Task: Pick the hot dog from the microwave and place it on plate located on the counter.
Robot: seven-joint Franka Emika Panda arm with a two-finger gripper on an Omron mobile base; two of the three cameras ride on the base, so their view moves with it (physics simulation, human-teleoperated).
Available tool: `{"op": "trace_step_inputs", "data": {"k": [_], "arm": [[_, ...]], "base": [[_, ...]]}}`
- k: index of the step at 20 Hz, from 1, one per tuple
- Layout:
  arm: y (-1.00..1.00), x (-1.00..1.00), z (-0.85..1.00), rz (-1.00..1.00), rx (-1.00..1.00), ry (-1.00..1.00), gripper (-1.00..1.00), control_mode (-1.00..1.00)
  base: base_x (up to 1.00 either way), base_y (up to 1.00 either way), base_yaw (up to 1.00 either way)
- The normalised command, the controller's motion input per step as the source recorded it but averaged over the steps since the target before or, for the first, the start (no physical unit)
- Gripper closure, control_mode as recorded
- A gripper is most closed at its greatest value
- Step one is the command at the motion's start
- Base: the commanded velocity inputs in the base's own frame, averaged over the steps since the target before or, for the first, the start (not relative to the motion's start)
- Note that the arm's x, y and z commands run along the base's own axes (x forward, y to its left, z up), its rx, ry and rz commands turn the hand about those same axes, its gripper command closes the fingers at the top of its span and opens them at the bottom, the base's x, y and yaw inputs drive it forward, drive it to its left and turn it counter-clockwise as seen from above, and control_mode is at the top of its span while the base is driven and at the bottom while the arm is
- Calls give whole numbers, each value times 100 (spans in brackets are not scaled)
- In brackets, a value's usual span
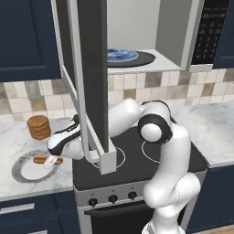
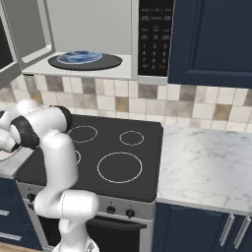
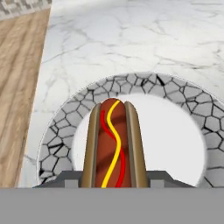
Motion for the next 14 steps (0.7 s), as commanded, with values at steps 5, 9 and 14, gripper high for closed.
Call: {"op": "trace_step_inputs", "data": {"k": [5,9,14], "arm": [[46,20,-38,0,0,0,100,-100],[42,14,-10,0,0,0,100,-100],[7,3,0,0,0,1,-100,-100]], "base": [[0,0,0],[0,0,0],[0,0,0]]}}
